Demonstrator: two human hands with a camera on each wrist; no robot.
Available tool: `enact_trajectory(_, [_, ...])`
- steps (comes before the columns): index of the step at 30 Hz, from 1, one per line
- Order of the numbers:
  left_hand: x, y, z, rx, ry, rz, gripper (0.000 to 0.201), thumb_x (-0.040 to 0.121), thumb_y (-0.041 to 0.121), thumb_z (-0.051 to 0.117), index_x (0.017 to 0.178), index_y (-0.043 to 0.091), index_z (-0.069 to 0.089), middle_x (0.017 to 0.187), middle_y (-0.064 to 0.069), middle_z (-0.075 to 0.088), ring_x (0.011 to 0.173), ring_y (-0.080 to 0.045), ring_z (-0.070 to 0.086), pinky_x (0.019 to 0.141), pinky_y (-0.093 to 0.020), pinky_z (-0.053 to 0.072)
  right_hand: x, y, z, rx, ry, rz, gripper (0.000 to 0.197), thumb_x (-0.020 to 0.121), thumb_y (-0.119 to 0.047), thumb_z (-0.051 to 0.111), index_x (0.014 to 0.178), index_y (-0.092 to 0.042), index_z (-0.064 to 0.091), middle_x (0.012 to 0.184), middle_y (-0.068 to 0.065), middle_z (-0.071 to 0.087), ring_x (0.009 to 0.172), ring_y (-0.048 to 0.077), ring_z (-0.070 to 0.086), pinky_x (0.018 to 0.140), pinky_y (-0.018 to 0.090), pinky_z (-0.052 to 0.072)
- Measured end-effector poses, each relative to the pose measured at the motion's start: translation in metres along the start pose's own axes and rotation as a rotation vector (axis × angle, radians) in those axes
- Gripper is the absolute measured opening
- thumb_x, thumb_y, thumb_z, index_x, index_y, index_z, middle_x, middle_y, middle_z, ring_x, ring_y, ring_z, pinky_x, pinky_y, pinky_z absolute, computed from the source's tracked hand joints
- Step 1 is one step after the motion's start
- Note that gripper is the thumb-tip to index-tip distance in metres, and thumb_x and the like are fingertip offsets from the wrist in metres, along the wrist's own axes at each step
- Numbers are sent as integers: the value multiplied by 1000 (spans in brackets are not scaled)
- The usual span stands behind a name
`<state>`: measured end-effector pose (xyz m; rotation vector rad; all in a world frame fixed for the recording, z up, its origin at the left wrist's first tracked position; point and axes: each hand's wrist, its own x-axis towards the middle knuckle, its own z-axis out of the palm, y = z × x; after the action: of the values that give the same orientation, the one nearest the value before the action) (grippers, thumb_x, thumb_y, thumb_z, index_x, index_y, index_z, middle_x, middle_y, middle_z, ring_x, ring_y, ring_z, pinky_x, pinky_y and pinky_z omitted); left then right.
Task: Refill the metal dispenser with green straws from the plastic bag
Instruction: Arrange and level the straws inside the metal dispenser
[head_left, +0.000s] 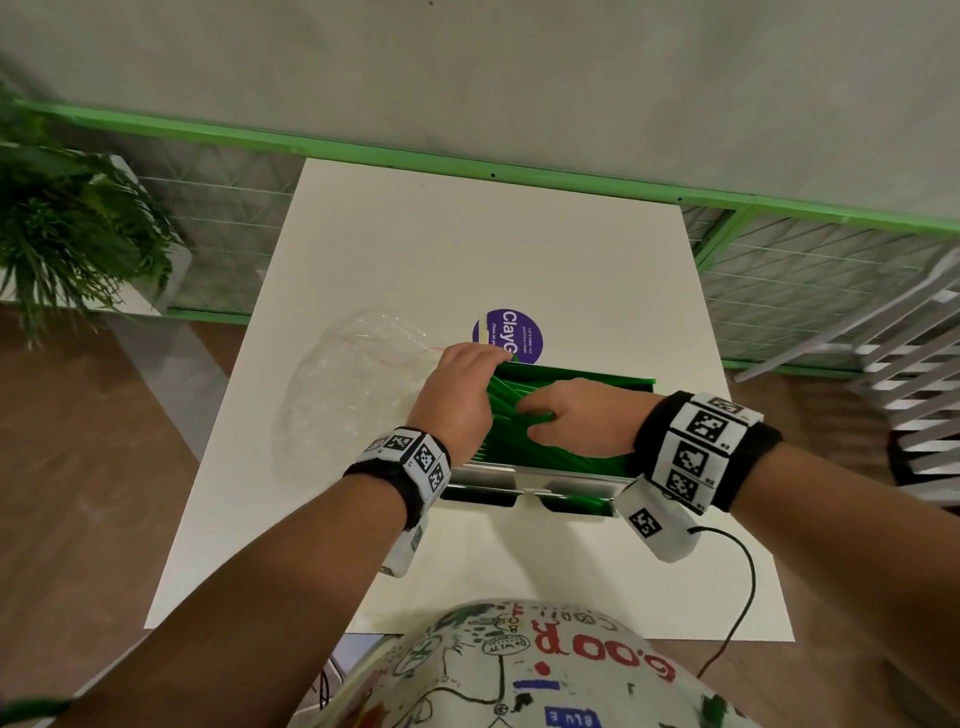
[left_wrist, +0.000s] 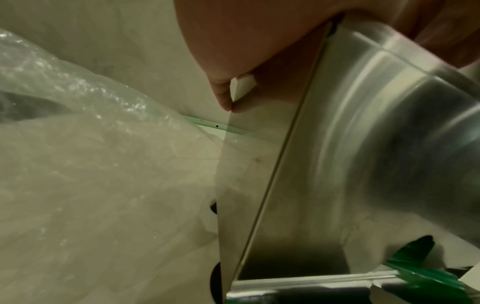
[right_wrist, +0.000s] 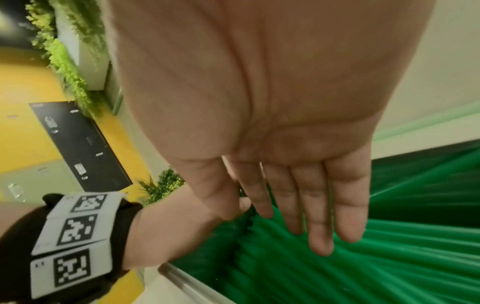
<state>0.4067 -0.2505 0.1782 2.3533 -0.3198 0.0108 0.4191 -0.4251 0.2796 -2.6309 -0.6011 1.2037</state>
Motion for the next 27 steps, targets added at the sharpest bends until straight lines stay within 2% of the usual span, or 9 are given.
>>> enact_trajectory(3, [0, -2, 1, -10, 6, 7, 58, 88, -15, 49, 139, 11, 56, 138, -5, 59, 134, -24, 43, 114, -40, 41, 6, -1, 3, -53, 143, -7, 42, 98, -23, 48, 138, -15, 56, 137, 5, 61, 121, 24, 57, 103, 36, 46])
enact_trajectory(6, [0, -4, 4, -10, 18, 14, 58, 86, -16, 48, 137, 10, 58, 136, -5, 61, 132, -25, 46, 113, -41, 42, 15, 4, 6, -133, 446, 10, 29, 91, -19, 43, 106, -12, 68, 98, 9, 72, 86, 29, 65, 76, 38, 55])
enact_trajectory(8, [0, -5, 5, -14, 24, 18, 60, 84, -17, 48, 137, 9, 59, 135, -6, 61, 131, -26, 46, 112, -42, 43, 16, 2, 6, -246, 514, 76, 16, 91, -18, 44, 88, -9, 58, 76, 7, 60, 69, 30, 57, 60, 33, 46])
enact_trajectory(10, [0, -4, 5, -9, 16, 14, 62, 83, -19, 48, 138, 10, 58, 136, -6, 60, 132, -25, 45, 113, -41, 42, 16, -1, 8, -326, 410, 154, 8, 91, -17, 47, 88, -12, 52, 76, 6, 50, 68, 28, 52, 60, 32, 40])
enact_trajectory(12, [0, -3, 3, 0, 1, 0, 65, 83, -18, 47, 139, 12, 56, 139, -4, 58, 135, -23, 43, 114, -39, 41, 20, 4, 16, -348, 265, 218, 11, 90, -18, 52, 98, -11, 52, 86, 7, 53, 77, 28, 54, 65, 35, 47])
enact_trajectory(15, [0, -1, 2, 1, -1, -6, 65, 84, -17, 46, 140, 13, 55, 140, -2, 57, 136, -21, 41, 115, -37, 40, 33, 17, 30, -294, 132, 273, 51, 86, -25, 62, 131, -9, 43, 108, 12, 56, 98, 32, 61, 80, 42, 56])
enact_trajectory(17, [-1, 0, 1, 13, -10, -2, 65, 83, -16, 46, 141, 14, 54, 140, -2, 57, 136, -22, 40, 114, -38, 40, 39, 21, 36, -255, 99, 266, 65, 83, -25, 65, 140, -13, 36, 123, 16, 52, 107, 36, 59, 85, 44, 56])
enact_trajectory(24, [0, -1, 0, 27, -20, 5, 67, 80, -16, 48, 141, 13, 54, 140, -3, 57, 136, -23, 41, 114, -39, 41, 38, 24, 37, -234, 79, 129, 42, 83, -16, 65, 123, -15, 52, 114, 8, 60, 100, 27, 61, 84, 38, 56])
enact_trajectory(27, [0, 0, 0, 28, -21, 5, 67, 81, -16, 48, 141, 13, 54, 140, -3, 56, 135, -23, 41, 114, -39, 40, 31, 24, 36, -232, 70, 96, 44, 81, -5, 59, 124, -16, 55, 111, 6, 64, 102, 28, 63, 84, 38, 57])
